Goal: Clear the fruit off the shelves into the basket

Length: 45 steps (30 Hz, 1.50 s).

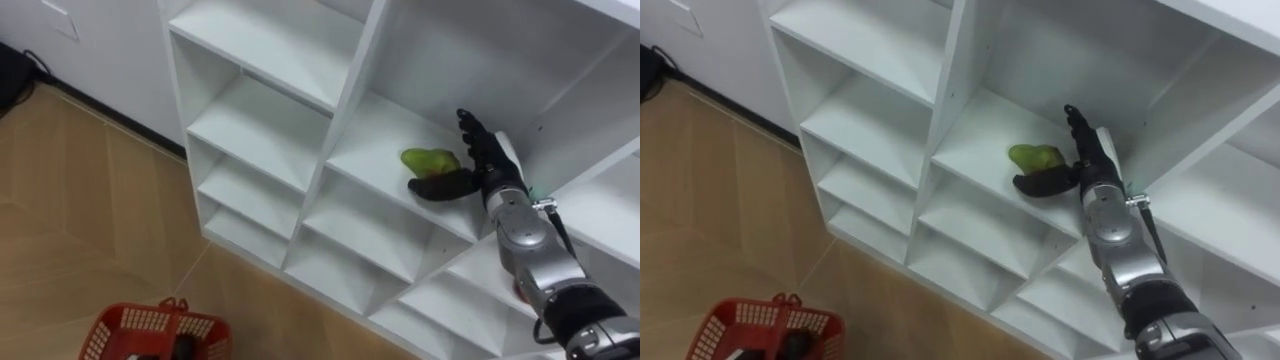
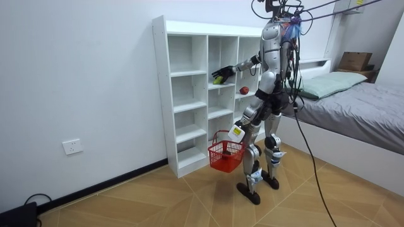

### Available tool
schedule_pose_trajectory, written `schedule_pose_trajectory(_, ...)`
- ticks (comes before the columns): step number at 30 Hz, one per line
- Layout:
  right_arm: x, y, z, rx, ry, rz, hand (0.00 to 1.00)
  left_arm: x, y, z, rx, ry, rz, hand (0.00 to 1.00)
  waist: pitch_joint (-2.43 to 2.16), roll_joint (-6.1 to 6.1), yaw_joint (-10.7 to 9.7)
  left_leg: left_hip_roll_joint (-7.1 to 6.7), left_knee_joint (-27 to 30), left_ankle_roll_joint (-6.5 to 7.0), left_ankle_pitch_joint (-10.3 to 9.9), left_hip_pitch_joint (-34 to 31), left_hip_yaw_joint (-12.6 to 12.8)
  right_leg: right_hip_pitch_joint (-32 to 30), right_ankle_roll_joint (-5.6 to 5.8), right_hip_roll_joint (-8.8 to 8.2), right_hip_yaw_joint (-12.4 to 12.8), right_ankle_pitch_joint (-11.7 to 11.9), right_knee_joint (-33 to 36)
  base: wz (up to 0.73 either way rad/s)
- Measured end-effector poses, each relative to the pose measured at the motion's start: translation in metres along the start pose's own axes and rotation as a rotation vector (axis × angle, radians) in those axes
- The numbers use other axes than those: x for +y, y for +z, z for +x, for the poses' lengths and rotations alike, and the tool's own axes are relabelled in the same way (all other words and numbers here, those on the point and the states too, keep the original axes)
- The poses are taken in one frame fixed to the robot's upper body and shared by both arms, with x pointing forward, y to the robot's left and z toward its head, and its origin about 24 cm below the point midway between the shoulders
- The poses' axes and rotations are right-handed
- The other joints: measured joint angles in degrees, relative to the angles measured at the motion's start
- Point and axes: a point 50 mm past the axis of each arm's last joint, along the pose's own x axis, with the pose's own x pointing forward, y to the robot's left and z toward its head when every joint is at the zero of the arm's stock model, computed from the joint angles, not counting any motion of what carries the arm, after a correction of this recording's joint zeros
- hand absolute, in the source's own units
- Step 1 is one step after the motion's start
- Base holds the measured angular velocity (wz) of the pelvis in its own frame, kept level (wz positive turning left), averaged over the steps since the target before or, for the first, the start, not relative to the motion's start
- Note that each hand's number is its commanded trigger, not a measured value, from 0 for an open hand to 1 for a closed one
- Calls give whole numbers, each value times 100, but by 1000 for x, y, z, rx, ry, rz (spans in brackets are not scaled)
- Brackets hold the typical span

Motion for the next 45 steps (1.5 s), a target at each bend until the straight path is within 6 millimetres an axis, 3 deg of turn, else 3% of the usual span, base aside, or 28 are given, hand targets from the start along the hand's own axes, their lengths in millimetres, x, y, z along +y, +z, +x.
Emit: schedule_pose_trajectory(45, -1, 0, 2, -17, 19, -95, 0, -4, -7, 0, 30, -27, 14, 100, 32, 130, 5, -7, 33, -18, 47, -249, -27, -239, -21, -7, -58, 24, 45, 0)
